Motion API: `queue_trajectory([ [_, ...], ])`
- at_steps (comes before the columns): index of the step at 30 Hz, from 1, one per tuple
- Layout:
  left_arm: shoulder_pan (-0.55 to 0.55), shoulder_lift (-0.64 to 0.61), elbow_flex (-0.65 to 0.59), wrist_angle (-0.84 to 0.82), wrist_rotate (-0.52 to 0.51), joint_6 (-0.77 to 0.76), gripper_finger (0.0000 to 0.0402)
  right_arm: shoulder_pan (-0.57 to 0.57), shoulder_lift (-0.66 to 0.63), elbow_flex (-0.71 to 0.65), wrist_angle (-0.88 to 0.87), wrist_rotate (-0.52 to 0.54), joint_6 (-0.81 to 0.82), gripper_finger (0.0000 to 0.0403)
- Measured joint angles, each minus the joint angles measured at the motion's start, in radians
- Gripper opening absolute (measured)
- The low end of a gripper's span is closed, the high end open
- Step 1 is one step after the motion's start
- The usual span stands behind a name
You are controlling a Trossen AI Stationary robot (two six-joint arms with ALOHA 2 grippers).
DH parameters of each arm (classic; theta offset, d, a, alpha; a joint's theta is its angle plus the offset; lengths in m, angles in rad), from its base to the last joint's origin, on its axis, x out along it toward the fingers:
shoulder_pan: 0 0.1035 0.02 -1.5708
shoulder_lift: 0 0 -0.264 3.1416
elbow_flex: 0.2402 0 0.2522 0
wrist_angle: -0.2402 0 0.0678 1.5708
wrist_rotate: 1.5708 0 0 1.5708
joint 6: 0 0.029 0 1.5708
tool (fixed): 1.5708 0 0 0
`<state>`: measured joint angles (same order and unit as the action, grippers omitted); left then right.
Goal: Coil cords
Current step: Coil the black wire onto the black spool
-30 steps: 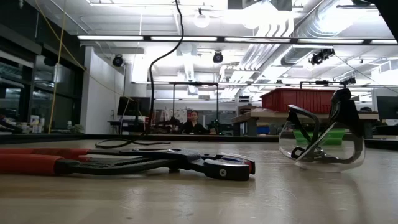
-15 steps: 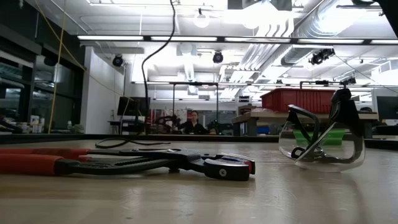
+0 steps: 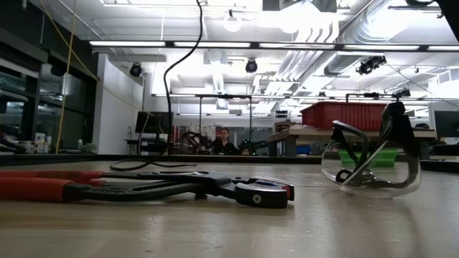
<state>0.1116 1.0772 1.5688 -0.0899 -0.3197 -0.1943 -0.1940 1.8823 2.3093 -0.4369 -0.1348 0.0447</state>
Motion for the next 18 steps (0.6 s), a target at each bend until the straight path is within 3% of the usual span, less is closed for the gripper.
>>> queue_trajectory([
  [3, 0.008, 0.011, 0.0, 0.034, -0.011, -0.067, 0.0, 0.037, 0.013, 0.0, 0.047, 0.023, -0.034, 0.0004],
  [6, 0.03, 0.032, 0.0, 0.061, 0.017, -0.228, 0.0, 0.066, 0.038, 0.0, 0.124, 0.026, -0.045, 0.0003],
  [13, 0.076, 0.098, 0.0, 0.125, 0.197, -0.7, 0.0, 0.076, 0.092, 0.0, 0.251, 0.025, -0.045, 0.0001],
  [18, 0.079, 0.117, 0.0, 0.142, 0.284, -0.911, 0.0, 0.067, 0.096, -0.001, 0.3, 0.045, -0.074, 0.0001],
])
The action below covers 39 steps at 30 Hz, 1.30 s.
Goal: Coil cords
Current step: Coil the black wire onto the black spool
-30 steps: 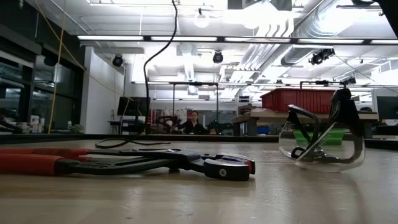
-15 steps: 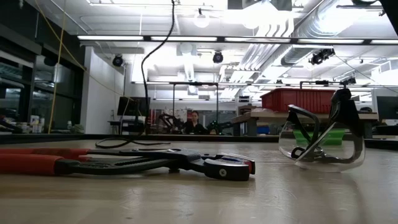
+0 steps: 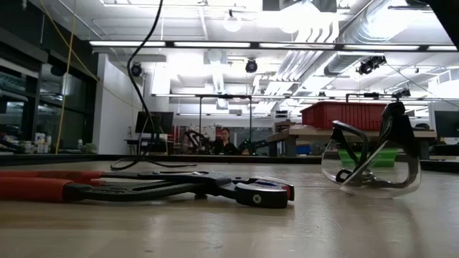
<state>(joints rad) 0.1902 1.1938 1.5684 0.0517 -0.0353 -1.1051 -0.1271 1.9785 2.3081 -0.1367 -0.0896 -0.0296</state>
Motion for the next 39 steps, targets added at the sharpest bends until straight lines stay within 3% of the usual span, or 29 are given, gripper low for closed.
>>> queue_trajectory([
  [14, -0.039, -0.01, 0.001, -0.074, 0.023, -0.129, 0.0, -0.016, -0.005, 0.0, 0.063, -0.021, -0.032, 0.0],
  [27, -0.091, -0.013, 0.002, -0.109, 0.054, -0.244, 0.0, -0.024, -0.005, 0.0, 0.126, 0.094, -0.174, 0.0],
  [32, -0.102, -0.043, 0.002, -0.212, 0.069, -0.253, 0.0, -0.045, -0.005, 0.0, 0.114, 0.09, -0.204, 0.0],
  [39, -0.086, -0.112, 0.002, -0.422, 0.044, -0.152, 0.0, -0.075, -0.006, 0.0, 0.037, 0.083, -0.261, 0.0],
])
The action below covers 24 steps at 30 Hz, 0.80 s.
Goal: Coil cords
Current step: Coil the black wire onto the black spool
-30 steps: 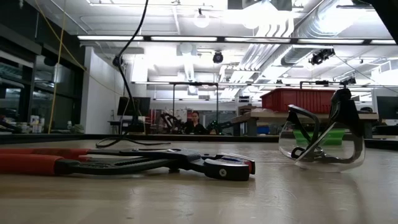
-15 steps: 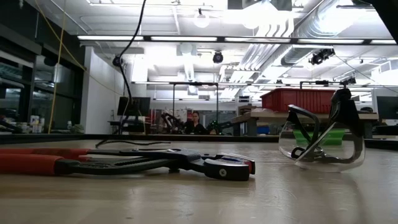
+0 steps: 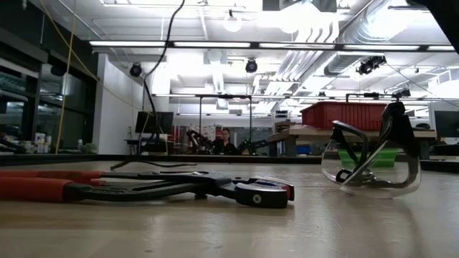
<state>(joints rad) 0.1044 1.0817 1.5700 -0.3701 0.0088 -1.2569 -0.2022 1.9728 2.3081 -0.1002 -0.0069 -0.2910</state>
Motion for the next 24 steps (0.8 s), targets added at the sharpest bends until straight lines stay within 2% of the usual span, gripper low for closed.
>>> queue_trajectory([
  [12, 0.064, -0.038, -0.002, -0.262, -0.047, 0.3, 0.0, -0.03, 0.0, 0.0, -0.123, 0.0, -0.03, 0.0],
  [18, 0.086, -0.034, -0.003, -0.29, -0.056, 0.43, 0.0, -0.038, 0.0, 0.0, -0.175, 0.008, -0.036, 0.0],
  [24, 0.085, -0.038, -0.003, -0.298, -0.161, 0.653, 0.0, -0.047, 0.0, 0.0, -0.192, 0.025, -0.049, 0.0],
])
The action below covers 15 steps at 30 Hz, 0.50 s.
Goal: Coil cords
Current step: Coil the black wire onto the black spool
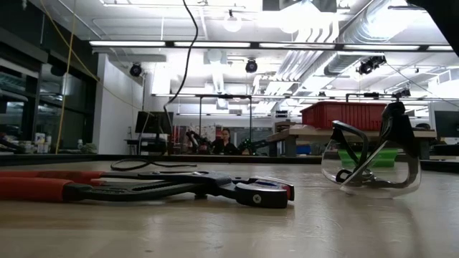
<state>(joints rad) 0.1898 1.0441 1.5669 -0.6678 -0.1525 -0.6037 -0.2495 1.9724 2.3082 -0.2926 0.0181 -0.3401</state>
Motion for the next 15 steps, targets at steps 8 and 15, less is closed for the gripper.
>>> queue_trajectory([
  [8, 0.0, 0.001, 0.0, 0.0, -0.129, 0.268, 0.0, -0.009, -0.001, 0.0, -0.007, 0.001, 0.002, 0.0],
  [15, -0.001, 0.001, 0.0, 0.057, -0.241, 0.459, 0.0, -0.01, -0.001, 0.002, -0.008, 0.005, 0.027, 0.0],
])
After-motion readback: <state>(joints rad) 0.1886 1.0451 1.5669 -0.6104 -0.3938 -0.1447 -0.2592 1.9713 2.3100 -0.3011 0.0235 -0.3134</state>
